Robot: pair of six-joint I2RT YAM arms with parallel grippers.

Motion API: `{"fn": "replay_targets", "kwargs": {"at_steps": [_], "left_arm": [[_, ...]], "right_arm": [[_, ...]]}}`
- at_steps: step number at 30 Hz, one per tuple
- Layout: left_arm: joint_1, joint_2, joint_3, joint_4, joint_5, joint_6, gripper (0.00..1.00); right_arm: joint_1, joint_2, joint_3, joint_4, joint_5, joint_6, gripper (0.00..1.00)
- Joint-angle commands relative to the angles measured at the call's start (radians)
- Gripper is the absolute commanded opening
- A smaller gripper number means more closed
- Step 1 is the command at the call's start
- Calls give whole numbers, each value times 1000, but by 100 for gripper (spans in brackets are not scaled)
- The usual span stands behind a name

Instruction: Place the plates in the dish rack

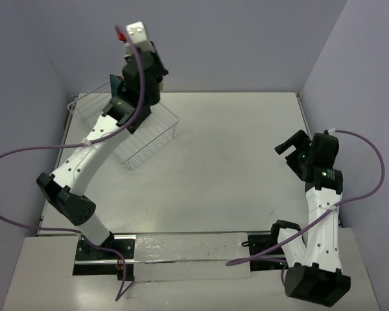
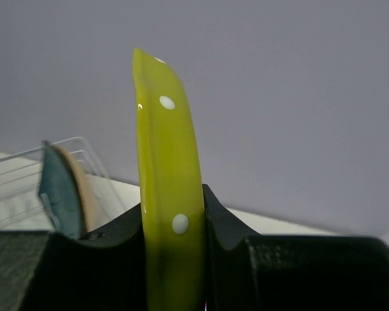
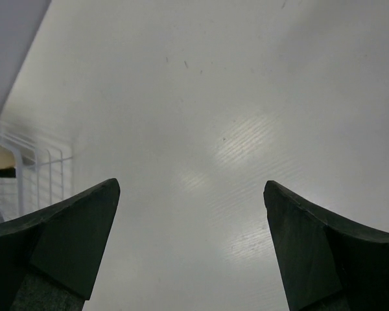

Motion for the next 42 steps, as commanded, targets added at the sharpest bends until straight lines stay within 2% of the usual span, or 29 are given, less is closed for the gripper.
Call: {"fn": "replay_targets", "kwargs": {"at_steps": [1,7,12,17,23,28,34,42], "left_arm": [[93,-72,58,-94,-61,-171,0],[311,-55,101,-270,61,-323,0],[405,-33,52,-256,112,-356,0],[520,21,48,-246,231,-411,0],[571,68,-22,-172,293,-455,0],[619,145,-9,-123,382,-455,0],[629,177,-63,-9,425,-414,0],[644,220,-103,63,498,-343,0]], "right_arm": [[170,126,51,102,188,-39,100],[242,298,95,144,183,-63,100],[255,364,125,156,197,-82,100],[257,426,136,155,229,-110,100],[255,496,138,164,228,-106,100],[256,545,181,150,215,-95,100],[257,560,200,142,198,-95,100],[257,556,206,108,247,-96,100]]}}
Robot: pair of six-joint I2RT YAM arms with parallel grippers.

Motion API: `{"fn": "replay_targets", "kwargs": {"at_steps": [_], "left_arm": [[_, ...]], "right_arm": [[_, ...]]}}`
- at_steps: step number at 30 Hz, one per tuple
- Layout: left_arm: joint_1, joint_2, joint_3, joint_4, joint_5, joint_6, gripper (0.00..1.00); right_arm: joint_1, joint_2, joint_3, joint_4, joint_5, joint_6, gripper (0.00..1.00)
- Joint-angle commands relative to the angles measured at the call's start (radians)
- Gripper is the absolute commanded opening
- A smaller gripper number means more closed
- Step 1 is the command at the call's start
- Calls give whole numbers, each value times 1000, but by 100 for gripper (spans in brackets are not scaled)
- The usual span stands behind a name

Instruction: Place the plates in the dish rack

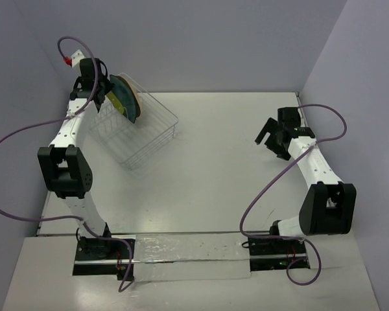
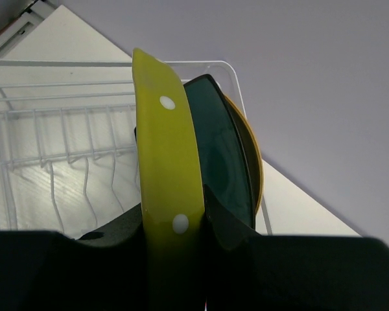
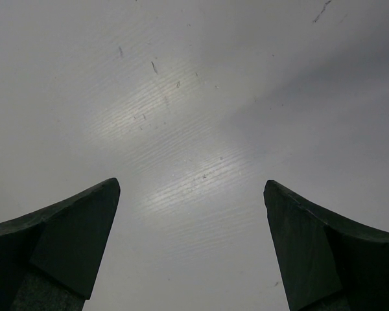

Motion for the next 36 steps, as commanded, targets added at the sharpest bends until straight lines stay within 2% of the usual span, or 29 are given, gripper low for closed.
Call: {"fn": "replay_targets", "kwargs": {"at_steps": [1,13,27,36], "left_arm": [[16,2,37,214,50,39,0],[23,1,-21,202,7,66,0],[27,31,-108,299,89,102,0],[28,59,-128,274,77,104,0]], "right_arm": [[7,-5,40,-14,40,-3,100],[7,-15,29,-25,56,6,100],[6,-9,22,-22,48,13,100],[7,-9,24,-29,56,6,100]]}}
